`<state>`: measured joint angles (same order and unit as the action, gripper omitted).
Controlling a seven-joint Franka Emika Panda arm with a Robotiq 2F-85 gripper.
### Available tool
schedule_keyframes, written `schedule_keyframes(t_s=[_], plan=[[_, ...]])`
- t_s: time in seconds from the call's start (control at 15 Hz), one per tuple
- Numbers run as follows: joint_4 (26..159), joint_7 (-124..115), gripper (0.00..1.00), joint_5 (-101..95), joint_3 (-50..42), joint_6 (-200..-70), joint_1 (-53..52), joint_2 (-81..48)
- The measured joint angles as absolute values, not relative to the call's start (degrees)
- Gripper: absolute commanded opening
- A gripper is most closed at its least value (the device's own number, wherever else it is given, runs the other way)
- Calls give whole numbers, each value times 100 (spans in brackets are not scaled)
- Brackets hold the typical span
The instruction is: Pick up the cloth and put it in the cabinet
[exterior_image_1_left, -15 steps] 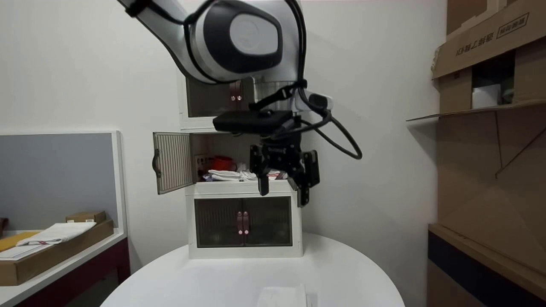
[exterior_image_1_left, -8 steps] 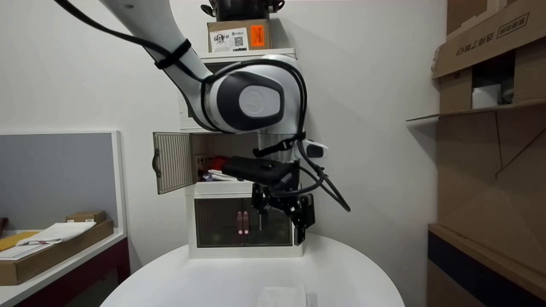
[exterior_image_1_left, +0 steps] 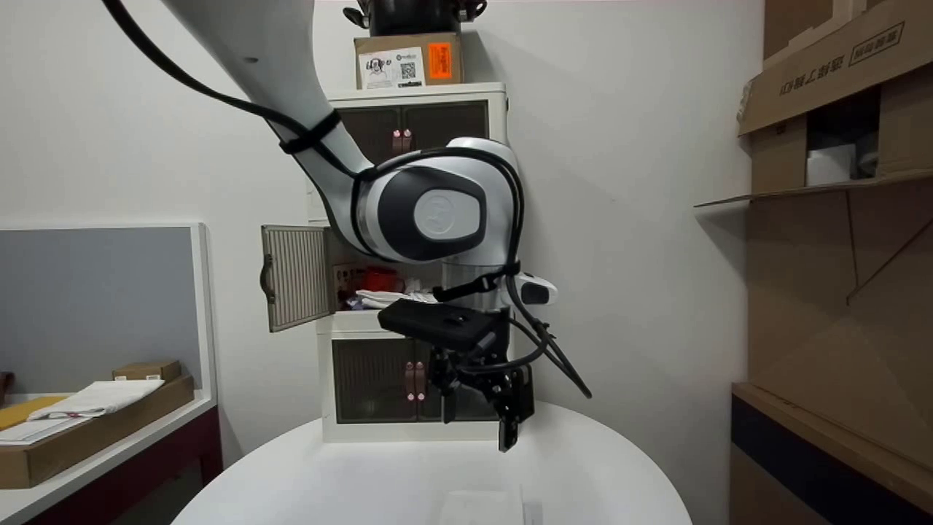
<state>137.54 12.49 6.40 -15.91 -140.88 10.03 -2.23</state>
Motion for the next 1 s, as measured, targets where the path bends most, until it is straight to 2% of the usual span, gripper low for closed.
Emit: schedule_keyframes(t_s=[0.6, 1.0], plan=[[13724, 1331, 100, 1354, -1113, -14611, 1029, -687], [13311, 1268, 100, 1354, -965, -15609, 1144, -1862]])
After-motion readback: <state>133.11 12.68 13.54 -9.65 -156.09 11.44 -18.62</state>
